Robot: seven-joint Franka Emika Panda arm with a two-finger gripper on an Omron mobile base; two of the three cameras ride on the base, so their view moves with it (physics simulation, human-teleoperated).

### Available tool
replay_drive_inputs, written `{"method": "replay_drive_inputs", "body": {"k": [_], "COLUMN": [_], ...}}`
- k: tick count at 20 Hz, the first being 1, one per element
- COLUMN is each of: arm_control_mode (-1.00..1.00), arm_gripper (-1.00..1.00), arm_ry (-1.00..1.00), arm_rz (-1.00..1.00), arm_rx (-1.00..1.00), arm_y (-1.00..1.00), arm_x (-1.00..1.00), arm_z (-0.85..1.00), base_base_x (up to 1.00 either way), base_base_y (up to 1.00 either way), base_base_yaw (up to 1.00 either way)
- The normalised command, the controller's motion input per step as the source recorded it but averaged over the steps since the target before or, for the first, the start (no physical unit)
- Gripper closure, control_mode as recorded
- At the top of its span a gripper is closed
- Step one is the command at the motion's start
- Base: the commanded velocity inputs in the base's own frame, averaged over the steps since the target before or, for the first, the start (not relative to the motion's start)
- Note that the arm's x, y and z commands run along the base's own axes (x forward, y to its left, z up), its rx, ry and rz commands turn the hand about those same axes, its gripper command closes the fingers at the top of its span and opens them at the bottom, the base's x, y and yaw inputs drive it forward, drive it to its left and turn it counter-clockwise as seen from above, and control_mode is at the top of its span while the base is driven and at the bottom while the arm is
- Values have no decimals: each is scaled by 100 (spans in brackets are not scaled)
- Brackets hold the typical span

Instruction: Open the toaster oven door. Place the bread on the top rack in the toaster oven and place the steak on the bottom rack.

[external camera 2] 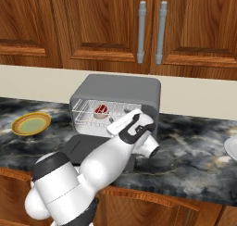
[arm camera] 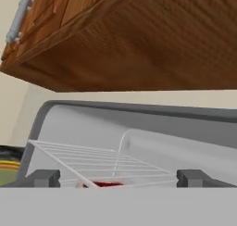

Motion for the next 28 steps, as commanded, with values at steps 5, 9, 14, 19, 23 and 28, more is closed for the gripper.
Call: {"method": "replay_drive_inputs", "body": {"k": [5, 9, 14, 19, 23, 28], "arm_control_mode": [-100, -100, -100, -100, -100, -100], "arm_gripper": [-100, -100, -100, -100, -100, -100], "arm_ry": [-3, -1, 0, -5, -2, -1], "arm_rz": [1, 2, 4, 2, 3, 0], "arm_rx": [0, 0, 0, -11, -14, -13], "arm_y": [0, -4, -6, -5, -11, -10], "arm_x": [34, 38, 29, 3, 0, 9], "arm_z": [-5, -8, -13, -30, -23, -15], "base_base_x": [0, 0, 0, 0, 0, 0], "base_base_y": [0, 0, 0, 0, 0, 0], "base_base_yaw": [0, 0, 0, 0, 0, 0]}}
